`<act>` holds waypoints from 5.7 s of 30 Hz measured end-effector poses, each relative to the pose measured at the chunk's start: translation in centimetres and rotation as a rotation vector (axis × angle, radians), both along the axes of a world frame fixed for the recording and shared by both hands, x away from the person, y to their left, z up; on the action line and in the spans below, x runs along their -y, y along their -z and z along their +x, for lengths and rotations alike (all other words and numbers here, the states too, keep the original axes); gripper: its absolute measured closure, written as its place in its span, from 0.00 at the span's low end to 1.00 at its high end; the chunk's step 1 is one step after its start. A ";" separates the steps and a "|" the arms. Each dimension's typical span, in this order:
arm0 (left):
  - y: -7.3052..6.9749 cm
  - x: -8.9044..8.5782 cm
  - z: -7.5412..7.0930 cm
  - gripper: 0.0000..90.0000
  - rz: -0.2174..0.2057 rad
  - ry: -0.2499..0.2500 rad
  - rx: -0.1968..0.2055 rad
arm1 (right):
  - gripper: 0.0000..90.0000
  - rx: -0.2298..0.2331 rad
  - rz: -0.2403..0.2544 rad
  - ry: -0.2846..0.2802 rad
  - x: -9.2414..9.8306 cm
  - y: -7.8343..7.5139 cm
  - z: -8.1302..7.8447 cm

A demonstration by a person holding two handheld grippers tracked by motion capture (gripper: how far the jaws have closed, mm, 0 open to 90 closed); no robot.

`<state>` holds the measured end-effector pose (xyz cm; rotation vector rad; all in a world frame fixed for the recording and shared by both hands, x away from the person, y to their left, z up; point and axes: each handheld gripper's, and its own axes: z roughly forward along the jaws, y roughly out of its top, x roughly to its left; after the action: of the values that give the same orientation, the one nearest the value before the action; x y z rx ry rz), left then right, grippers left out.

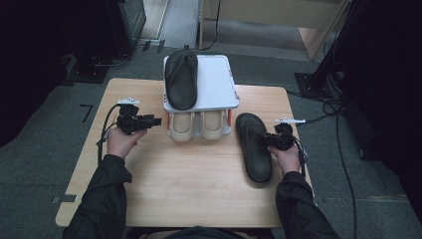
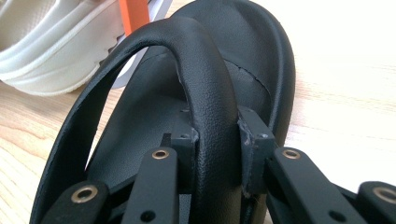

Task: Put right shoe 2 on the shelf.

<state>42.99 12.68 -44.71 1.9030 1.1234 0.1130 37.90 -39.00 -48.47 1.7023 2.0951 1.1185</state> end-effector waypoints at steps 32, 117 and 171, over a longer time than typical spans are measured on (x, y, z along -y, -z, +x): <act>0.2 -0.2 0.0 0.54 -0.023 0.024 -0.007 | 0.79 -0.002 -0.025 0.043 -0.6 -8.6 2.7; 0.3 0.1 0.3 0.54 -0.029 0.084 0.020 | 0.59 0.083 -0.064 -0.135 -13.3 -18.1 14.4; 0.3 0.2 -1.0 0.47 -0.018 0.074 0.007 | 0.57 0.249 -0.097 -0.242 -7.1 -12.5 5.8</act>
<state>42.04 12.46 -45.00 1.9243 1.0450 0.0679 43.70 -31.90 -35.95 1.2211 2.1940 1.2020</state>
